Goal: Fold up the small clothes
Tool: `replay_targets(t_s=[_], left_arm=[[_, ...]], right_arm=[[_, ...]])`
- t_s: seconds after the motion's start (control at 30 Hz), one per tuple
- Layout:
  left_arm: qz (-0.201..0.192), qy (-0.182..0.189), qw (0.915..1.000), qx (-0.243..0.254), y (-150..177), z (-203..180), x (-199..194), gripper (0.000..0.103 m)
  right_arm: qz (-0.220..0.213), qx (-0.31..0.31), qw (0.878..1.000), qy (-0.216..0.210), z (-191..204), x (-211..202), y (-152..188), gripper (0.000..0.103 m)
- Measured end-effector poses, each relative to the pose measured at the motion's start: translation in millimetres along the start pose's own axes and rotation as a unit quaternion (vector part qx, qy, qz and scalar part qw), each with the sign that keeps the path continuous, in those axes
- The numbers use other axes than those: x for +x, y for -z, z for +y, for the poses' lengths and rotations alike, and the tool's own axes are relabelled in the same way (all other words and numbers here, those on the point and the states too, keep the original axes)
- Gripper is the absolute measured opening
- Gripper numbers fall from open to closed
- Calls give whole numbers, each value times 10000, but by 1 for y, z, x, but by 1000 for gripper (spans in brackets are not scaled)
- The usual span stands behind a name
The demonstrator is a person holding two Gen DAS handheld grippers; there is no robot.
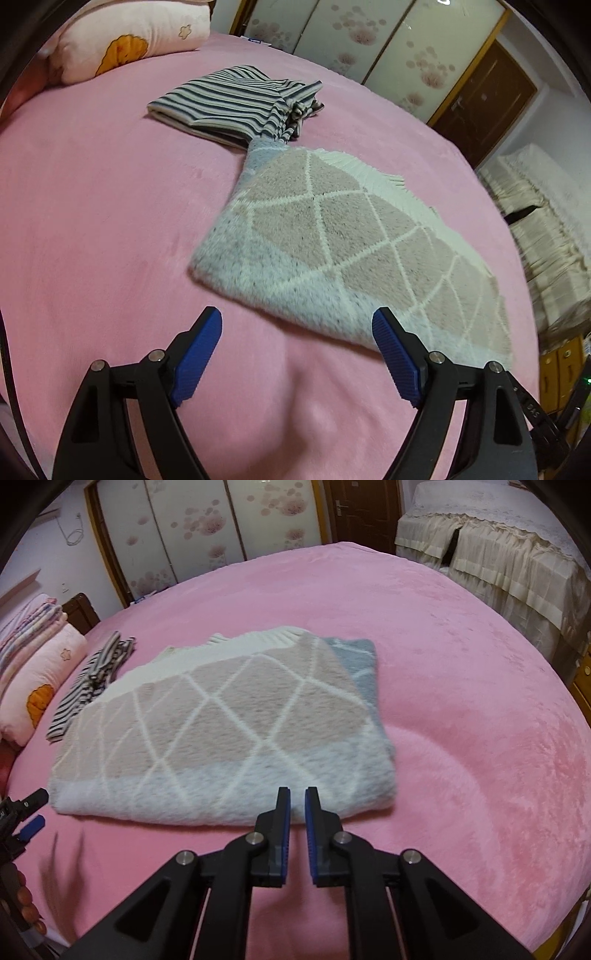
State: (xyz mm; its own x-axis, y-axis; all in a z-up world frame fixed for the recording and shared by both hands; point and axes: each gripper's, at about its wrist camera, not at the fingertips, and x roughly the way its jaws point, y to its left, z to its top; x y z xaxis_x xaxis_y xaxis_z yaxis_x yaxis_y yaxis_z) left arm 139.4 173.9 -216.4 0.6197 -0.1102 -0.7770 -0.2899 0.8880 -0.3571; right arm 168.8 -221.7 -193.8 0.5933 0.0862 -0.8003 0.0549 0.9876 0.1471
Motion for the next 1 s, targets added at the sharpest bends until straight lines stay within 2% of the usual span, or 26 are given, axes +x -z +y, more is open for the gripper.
replay_targets(t_s=[0.17, 0.37, 0.43, 0.5, 0.63, 0.93, 1.0], left_arm=[[46, 198, 9995, -252, 11, 7, -13, 83], [162, 751, 9944, -721, 23, 14, -11, 83], [201, 992, 9907, -908, 29, 16, -4, 84], [253, 1169, 9873, -1049, 34, 18, 4, 86], [377, 1513, 9777, -1404, 41, 24, 29, 86], [-232, 1938, 9685, -1545, 20, 22, 76, 88], [-381, 2004, 9663, -1569, 13, 17, 88, 94]], right_arm=[[-213, -139, 9993, -281, 25, -17, -2, 8], [-576, -510, 9955, -547, 56, -41, -3, 9], [-674, -693, 9938, -554, 67, -44, 0, 23], [-777, -834, 9920, -539, 76, -46, 5, 40], [-881, -1125, 9884, -510, 92, -42, 13, 41], [-821, -1176, 9876, -640, 102, -13, 13, 41], [-851, -1194, 9872, -624, 104, -7, 11, 41]])
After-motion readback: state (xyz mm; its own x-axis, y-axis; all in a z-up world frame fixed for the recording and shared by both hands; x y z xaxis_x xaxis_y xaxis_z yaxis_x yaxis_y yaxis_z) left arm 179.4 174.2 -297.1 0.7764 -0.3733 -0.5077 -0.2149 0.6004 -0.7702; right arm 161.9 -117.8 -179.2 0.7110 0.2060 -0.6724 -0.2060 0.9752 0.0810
